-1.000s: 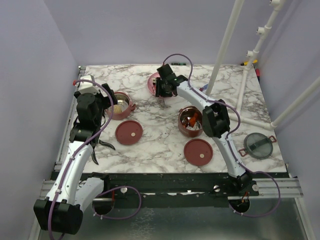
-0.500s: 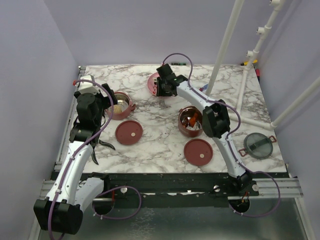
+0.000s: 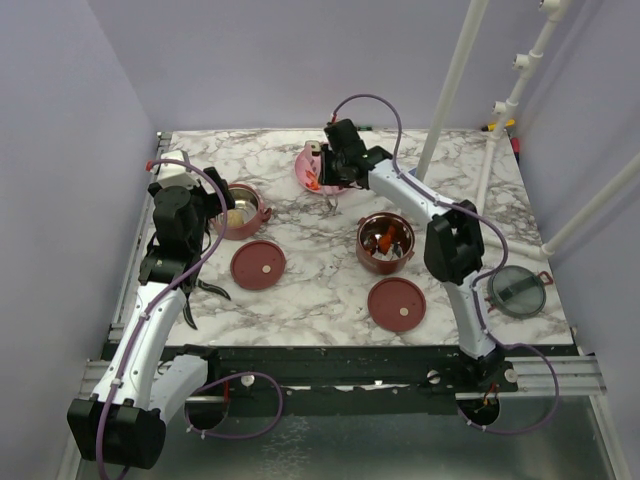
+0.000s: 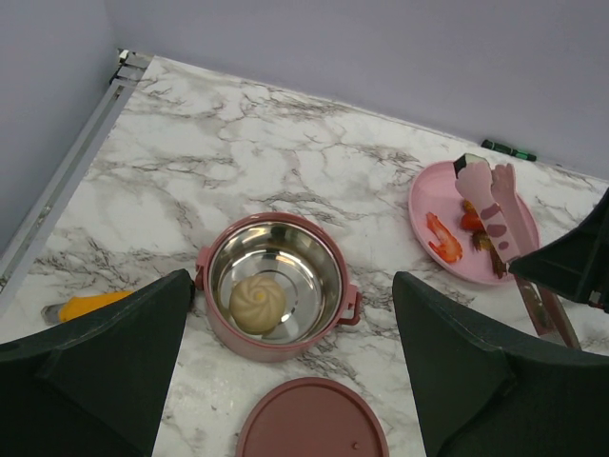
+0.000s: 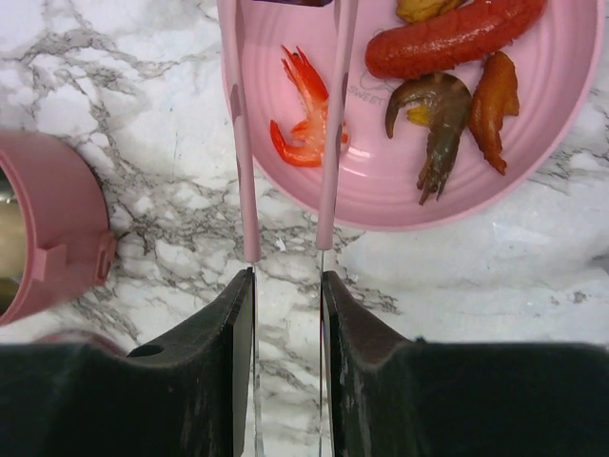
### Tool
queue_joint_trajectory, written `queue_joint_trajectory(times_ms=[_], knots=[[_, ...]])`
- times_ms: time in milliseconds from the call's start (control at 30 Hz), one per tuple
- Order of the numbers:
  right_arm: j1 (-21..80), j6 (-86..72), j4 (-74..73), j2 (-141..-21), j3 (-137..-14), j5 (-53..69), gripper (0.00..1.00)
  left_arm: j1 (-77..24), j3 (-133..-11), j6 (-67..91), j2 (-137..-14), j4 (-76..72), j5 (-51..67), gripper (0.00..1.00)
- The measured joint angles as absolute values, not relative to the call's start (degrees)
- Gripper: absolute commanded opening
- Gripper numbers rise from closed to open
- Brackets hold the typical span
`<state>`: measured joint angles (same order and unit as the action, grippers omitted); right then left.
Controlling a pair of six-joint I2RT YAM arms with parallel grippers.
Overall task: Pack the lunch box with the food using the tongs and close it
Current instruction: Pick up the fake food from the plate, then place the fake food in the packing box.
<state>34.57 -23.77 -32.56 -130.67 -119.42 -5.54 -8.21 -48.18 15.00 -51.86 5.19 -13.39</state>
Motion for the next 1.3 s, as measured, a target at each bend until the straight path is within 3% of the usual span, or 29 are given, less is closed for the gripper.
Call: queue_joint_trajectory(times_ms=[467, 900, 1300], knots=[[34.6, -17.8, -30.2, -101.2, -93.2, 0.4, 0.26, -8.2, -48.2, 14.5, -53.8, 4.8, -13.8, 0.88], [34.8, -19.8, -41.8, -75.6, -71.2, -2.9, 0.27, -8.2, -48.1, 14.5, -56.5, 4.7, -13.7, 0.86], [34.8, -24.2, -49.4, -61.6, -62.9, -3.6, 0.29, -8.2, -48.1, 14.3, -59.7, 4.4, -13.6, 0.86]])
